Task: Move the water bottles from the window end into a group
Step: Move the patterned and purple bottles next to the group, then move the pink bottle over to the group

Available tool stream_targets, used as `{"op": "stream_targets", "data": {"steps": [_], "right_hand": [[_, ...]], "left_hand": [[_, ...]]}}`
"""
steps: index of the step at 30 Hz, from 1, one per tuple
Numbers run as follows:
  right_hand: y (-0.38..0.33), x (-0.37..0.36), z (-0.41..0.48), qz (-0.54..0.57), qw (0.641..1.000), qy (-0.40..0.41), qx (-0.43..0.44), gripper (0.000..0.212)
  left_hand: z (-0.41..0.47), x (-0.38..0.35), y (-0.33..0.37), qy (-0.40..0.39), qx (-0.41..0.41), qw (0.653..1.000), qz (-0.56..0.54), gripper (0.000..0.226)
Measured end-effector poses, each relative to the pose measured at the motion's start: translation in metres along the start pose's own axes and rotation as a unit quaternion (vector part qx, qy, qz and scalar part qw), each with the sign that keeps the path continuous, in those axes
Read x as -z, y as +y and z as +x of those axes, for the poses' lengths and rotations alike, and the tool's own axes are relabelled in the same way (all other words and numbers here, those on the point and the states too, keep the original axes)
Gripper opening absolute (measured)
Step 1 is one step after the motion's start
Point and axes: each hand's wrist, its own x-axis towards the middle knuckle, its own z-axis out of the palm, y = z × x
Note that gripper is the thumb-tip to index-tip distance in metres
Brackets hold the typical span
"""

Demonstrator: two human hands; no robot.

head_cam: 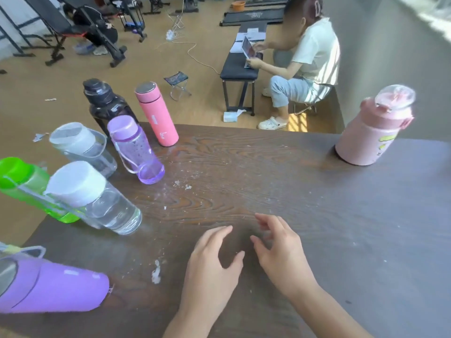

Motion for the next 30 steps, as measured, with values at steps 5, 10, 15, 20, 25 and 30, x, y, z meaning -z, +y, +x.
{"op": "stream_targets", "data": {"steps": [5,10,15,20,25,30], "right_hand": [[0.064,0.073,0.038,0.010,0.997,0.059,-0.047,0.035],[0.124,0.144,0.072,0.016,0.985,0.113,-0.131,0.036],[0.167,0.198,0.126,-0.021,0.978,0.110,-0.175,0.067],[0.188,0.221,0.175,-0.003,0.986,0.094,-0.140,0.082],[0.194,0.224,0.189,0.073,0.984,0.105,-0.125,0.079],[0.178,0.213,0.195,0.098,0.981,0.100,-0.133,0.072]], "left_hand": [[0.055,-0.074,0.061,-0.043,-0.016,0.999,0.005,0.053],[0.105,-0.141,0.124,-0.085,-0.021,0.996,0.004,0.056],[0.171,-0.195,0.178,-0.113,-0.032,0.993,0.001,0.073],[0.227,-0.229,0.211,-0.144,-0.053,0.988,-0.008,0.073],[0.247,-0.235,0.208,-0.181,-0.052,0.982,-0.030,0.092],[0.252,-0.223,0.192,-0.165,-0.050,0.981,-0.090,0.094]]}}
